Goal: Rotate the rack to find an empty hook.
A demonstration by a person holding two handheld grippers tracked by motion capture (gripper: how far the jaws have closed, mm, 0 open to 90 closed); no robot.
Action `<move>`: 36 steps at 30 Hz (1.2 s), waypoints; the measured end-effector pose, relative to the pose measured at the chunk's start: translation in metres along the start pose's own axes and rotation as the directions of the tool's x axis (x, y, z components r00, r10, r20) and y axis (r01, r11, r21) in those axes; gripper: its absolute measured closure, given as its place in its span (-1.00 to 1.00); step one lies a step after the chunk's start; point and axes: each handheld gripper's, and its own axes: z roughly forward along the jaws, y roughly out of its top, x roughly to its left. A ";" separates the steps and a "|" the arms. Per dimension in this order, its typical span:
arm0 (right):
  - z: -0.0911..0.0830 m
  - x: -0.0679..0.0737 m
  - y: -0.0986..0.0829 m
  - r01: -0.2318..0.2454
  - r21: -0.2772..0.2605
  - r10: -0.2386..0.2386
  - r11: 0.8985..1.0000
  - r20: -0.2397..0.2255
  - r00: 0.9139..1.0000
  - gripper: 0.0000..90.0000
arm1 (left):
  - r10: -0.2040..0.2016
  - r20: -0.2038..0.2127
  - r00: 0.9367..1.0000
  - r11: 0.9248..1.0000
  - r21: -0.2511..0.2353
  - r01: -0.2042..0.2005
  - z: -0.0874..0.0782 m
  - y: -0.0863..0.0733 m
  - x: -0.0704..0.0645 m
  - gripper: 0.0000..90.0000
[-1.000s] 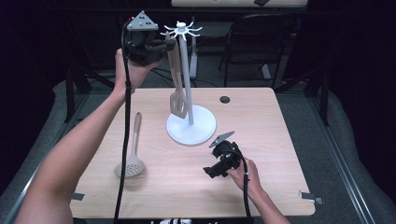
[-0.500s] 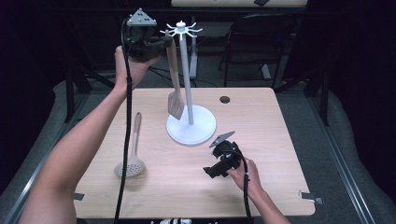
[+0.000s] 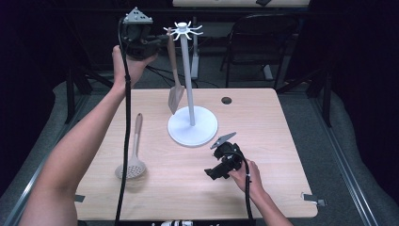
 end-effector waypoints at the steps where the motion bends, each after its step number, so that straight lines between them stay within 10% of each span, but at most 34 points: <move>1: 0.000 0.000 0.000 0.002 0.003 -0.002 1.000 -0.004 1.000 -0.89 | 0.001 0.000 1.000 1.000 -0.002 -0.001 0.000 -0.001 0.000 1.00; 9: 0.000 0.000 0.000 0.000 -0.001 0.000 1.000 -0.003 1.000 -0.89 | -0.019 0.009 1.000 1.000 0.006 0.019 -0.010 -0.009 0.004 0.76; 23: 0.002 0.001 0.000 0.009 0.012 -0.009 1.000 -0.012 1.000 -0.89 | -0.046 -0.013 0.999 0.993 0.104 0.047 -0.017 -0.039 0.009 -0.31; 36: 0.003 0.002 0.001 0.004 0.022 -0.004 1.000 -0.016 1.000 -0.89 | -0.086 -0.036 0.996 0.980 0.177 0.091 -0.018 -0.081 0.015 -0.61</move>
